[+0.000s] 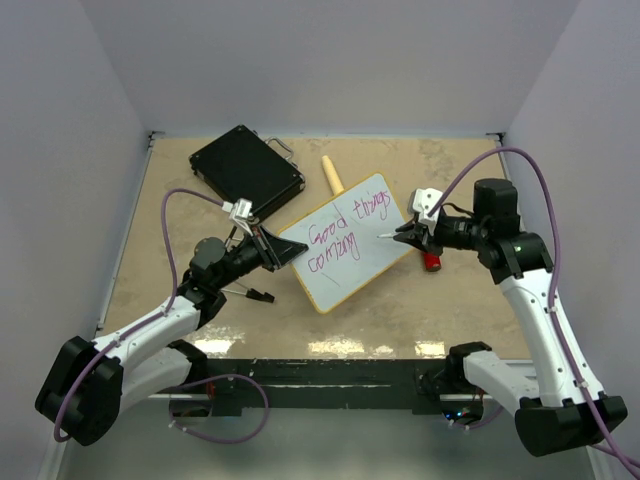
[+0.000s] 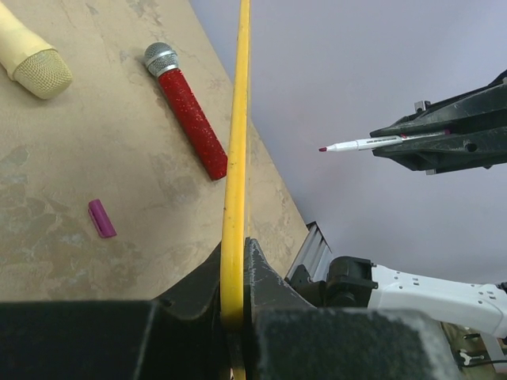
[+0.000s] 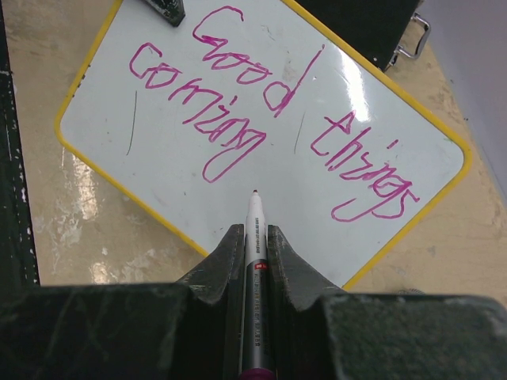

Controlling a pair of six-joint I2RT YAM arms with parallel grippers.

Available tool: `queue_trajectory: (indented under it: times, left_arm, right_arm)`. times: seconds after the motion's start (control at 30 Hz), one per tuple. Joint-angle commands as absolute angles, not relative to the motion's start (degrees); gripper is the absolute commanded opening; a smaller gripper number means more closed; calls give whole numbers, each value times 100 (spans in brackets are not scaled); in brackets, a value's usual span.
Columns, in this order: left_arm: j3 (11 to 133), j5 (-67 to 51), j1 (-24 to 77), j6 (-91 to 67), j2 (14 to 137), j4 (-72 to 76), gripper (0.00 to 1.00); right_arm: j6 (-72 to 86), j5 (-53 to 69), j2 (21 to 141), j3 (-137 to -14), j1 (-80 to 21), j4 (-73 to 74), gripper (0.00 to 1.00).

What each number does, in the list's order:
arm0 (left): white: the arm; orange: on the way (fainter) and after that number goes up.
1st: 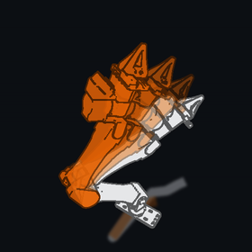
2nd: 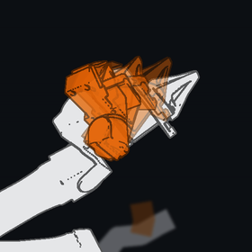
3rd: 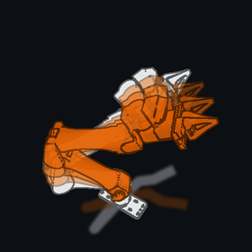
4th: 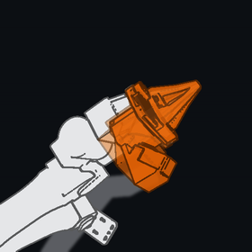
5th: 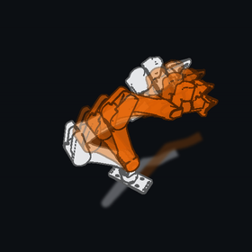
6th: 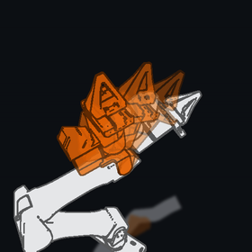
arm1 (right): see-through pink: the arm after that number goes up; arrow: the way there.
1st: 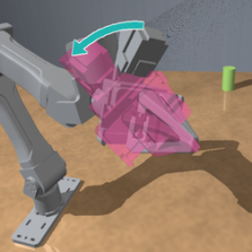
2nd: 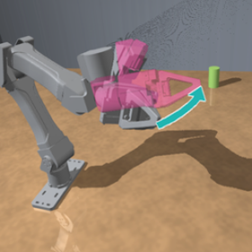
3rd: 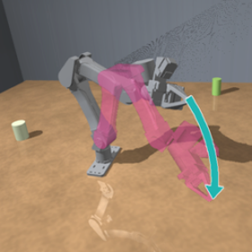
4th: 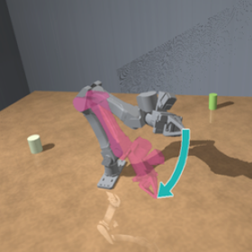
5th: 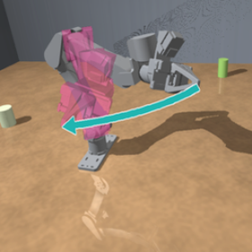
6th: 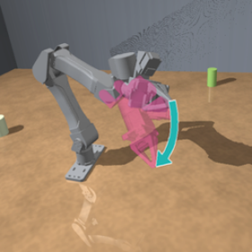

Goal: Write a sentence on the whiteboard

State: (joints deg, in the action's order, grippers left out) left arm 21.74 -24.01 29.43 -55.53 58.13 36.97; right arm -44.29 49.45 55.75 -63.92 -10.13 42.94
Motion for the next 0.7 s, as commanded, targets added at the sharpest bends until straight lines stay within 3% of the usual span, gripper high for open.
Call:
queue_trajectory:
  times: [0.0,0.33,0.67]
  left_arm:
    - [2311,-2505,2962,-5739,5730,4737,0]
    - [2285,-2680,2962,-5924,6038,5211,0]
    - [2241,-2681,2962,-5994,6047,5344,0]
  right_arm:
    - [-4640,5098,5511,-6398,-1037,4324,0]
    - [-4316,5203,5889,-6390,-1046,3973,0]
    - [-3692,4377,6012,-6170,-1204,3200,0]
